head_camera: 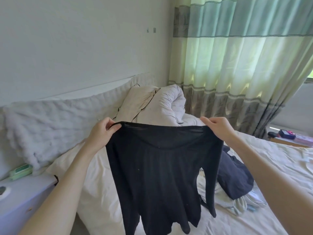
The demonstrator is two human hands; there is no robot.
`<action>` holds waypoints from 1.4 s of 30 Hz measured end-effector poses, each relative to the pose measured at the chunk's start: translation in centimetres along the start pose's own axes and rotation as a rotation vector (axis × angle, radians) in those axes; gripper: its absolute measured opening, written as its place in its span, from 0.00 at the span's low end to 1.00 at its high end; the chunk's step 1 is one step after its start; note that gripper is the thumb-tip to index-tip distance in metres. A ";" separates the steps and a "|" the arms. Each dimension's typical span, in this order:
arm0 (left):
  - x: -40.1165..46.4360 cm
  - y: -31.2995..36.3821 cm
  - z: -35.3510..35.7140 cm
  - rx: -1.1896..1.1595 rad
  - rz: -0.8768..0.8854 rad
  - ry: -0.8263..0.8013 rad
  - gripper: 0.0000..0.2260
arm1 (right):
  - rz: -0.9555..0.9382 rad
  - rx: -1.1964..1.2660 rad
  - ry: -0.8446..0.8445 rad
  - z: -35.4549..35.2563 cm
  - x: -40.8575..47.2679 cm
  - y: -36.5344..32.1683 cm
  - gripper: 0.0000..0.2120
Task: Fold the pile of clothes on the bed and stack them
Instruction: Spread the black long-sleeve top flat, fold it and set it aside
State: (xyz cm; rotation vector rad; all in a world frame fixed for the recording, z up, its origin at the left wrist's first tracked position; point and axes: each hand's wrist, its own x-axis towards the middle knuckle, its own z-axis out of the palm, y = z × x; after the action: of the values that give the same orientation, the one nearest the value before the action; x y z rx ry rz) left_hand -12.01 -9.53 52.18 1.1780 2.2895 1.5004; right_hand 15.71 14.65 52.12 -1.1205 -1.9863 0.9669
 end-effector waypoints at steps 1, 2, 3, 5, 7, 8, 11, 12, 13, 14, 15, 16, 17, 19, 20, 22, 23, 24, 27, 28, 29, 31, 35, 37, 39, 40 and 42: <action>-0.3 -0.3 0.1 -0.002 0.010 0.018 0.07 | -0.020 -0.032 -0.064 0.0 -0.6 0.1 0.25; -0.6 -0.6 0.2 -0.008 0.017 0.026 0.08 | -0.019 -0.056 -0.144 0.0 -1.2 0.3 0.25; -1.1 -1.1 0.2 -0.018 0.019 0.024 0.08 | -0.008 -0.073 -0.237 0.0 -2.1 0.5 0.22; -2.1 -2.1 -0.1 -0.062 0.009 0.009 0.07 | 0.027 -0.108 -0.417 0.1 -3.8 1.4 0.10; -3.0 -3.3 -0.3 -0.076 -0.006 -0.022 0.05 | 0.045 -0.126 -0.451 0.5 -5.3 2.8 0.06; -3.5 -3.9 -0.3 -0.053 -0.008 -0.045 0.03 | 0.037 -0.128 -0.399 0.7 -6.0 3.5 0.03; -5.1 -5.4 -0.1 0.057 -0.018 -0.081 0.05 | -0.022 -0.084 -0.130 1.2 -8.6 5.4 0.05; -5.8 -5.8 0.0 0.083 -0.018 -0.082 0.06 | -0.037 -0.089 -0.057 1.2 -9.4 6.0 0.04; -6.6 -6.1 0.0 0.097 -0.021 -0.090 0.06 | -0.039 -0.101 -0.008 1.2 -10.1 6.5 0.03; -7.6 -6.5 0.1 0.101 -0.025 -0.106 0.06 | -0.036 -0.116 0.022 1.2 -10.9 6.9 0.02; -8.7 -6.8 0.2 0.099 -0.026 -0.129 0.06 | -0.034 -0.116 0.040 1.1 -11.7 7.1 0.02; -9.8 -7.2 0.3 0.093 -0.021 -0.154 0.04 | -0.033 -0.112 0.047 1.0 -12.6 7.3 0.03; -11.1 -7.5 0.2 0.089 -0.012 -0.174 0.03 | -0.031 -0.096 0.046 0.9 -13.5 7.5 0.04; -13.5 -8.0 0.1 0.089 -0.003 -0.171 0.03 | -0.004 -0.053 0.026 0.6 -15.5 7.6 0.06; -14.7 -8.2 0.0 0.091 -0.011 -0.140 0.03 | 0.013 -0.035 0.008 0.5 -16.5 7.7 0.07; -17.0 -8.3 -0.2 0.089 -0.039 -0.029 0.02 | 0.036 -0.013 -0.042 0.1 -18.6 7.9 0.10; -18.0 -8.2 -0.3 0.089 -0.047 0.033 0.02 | 0.037 -0.011 -0.066 -0.2 -19.7 8.1 0.10; -19.1 -7.9 -0.3 0.092 -0.050 0.086 0.01 | 0.030 -0.015 -0.079 -0.6 -20.8 8.1 0.11; -22.3 -6.2 -0.2 0.087 -0.023 0.212 0.01 | -0.009 -0.041 -0.014 -2.5 -23.9 8.0 0.11; -23.4 -5.4 -0.2 0.083 0.005 0.254 0.01 | -0.025 -0.056 0.034 -3.4 -24.8 7.8 0.12; -24.3 -4.4 -0.1 0.082 0.037 0.298 0.02 | -0.039 -0.066 0.082 -4.3 -25.7 7.5 0.13; -25.7 -2.3 -0.1 0.066 0.081 0.371 0.02 | -0.083 -0.087 0.172 -6.5 -27.2 6.7 0.16; -27.1 1.9 -0.7 0.010 0.094 0.438 0.04 | -0.167 -0.100 0.303 -10.4 -28.8 4.5 0.22; -27.4 3.9 -1.1 0.001 0.116 0.460 0.04 | -0.200 -0.104 0.347 -11.7 -29.0 3.5 0.21; -27.5 5.3 -1.5 -0.015 0.140 0.479 0.05 | -0.225 -0.113 0.409 -12.6 -29.2 2.7 0.21; -27.4 5.8 -1.6 -0.014 0.151 0.487 0.06 | -0.232 -0.123 0.445 -12.8 -29.2 2.4 0.21; -27.2 6.5 -1.7 0.020 0.165 0.496 0.09 | -0.234 -0.163 0.505 -13.0 -29.1 2.2 0.21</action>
State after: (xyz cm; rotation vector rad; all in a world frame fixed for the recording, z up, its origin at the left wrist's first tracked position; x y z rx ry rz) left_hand 8.88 -28.11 50.97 1.1212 2.5591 2.0274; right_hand 39.44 -6.81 51.79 -1.0607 -1.7437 0.3582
